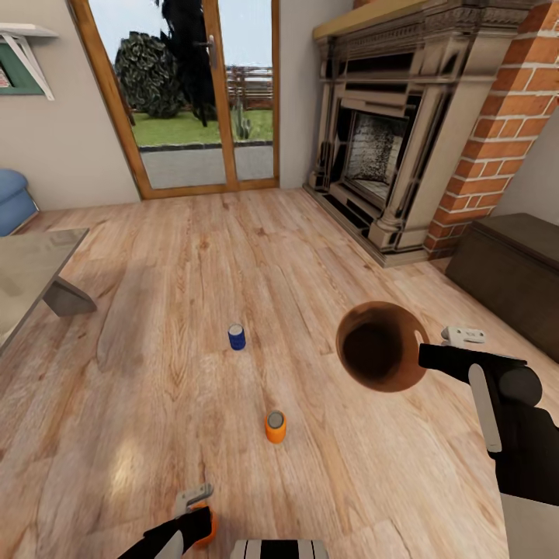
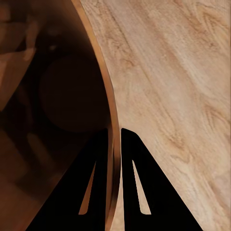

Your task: Put the three can of soda from the living room inside the tash can in the kitchen.

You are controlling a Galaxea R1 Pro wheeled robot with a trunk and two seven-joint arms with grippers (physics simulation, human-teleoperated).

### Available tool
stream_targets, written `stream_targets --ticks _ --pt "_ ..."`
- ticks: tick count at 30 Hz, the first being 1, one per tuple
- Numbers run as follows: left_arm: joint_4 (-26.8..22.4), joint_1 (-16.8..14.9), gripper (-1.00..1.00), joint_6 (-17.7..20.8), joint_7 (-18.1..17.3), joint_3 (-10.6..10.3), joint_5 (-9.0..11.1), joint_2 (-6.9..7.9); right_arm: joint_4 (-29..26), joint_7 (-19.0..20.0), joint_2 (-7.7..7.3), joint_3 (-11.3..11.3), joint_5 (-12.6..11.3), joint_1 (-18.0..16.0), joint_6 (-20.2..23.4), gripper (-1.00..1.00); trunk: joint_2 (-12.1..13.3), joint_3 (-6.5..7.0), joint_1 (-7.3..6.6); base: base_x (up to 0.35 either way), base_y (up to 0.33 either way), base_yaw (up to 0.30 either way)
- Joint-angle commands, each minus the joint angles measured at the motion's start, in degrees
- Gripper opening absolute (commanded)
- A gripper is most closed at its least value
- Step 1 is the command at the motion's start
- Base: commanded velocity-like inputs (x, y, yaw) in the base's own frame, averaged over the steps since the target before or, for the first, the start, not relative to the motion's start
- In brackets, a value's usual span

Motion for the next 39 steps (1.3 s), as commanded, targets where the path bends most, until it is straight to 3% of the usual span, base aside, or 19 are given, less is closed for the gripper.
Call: stream_targets --ticks 1,26,32,39 --pt "0.0 0.02 -1.0 -0.07 0.02 -0.02 -0.06 0.02 -0.06 0.39 0.0 0.0 -0.98 -0.03 0.02 -1.0 0.01 0.24 -0.03 0.0 0.0 0.0" --pt "-1.29 0.16 -1.0 -0.14 -0.78 -0.48 -0.12 0.3 0.19 0.37 0.02 0.01 -0.83 0.23 0.02 -1.0 0.35 5.77 -0.68 0.0 0.0 0.0" --pt "-9.25 0.22 -1.0 1.97 -0.81 -0.58 -0.06 0.42 0.7 0.31 -0.11 0.0 -0.51 0.23 0.02 -1.0 0.43 7.1 -0.83 0.0 0.0 0.0" --pt "-23.9 0.67 -1.0 10.48 -0.53 -0.33 -0.12 0.65 1.95 0.3 -0.11 0.17 -0.32 0.23 0.02 -1.0 0.52 8.65 -1.01 0.0 0.0 0.0"
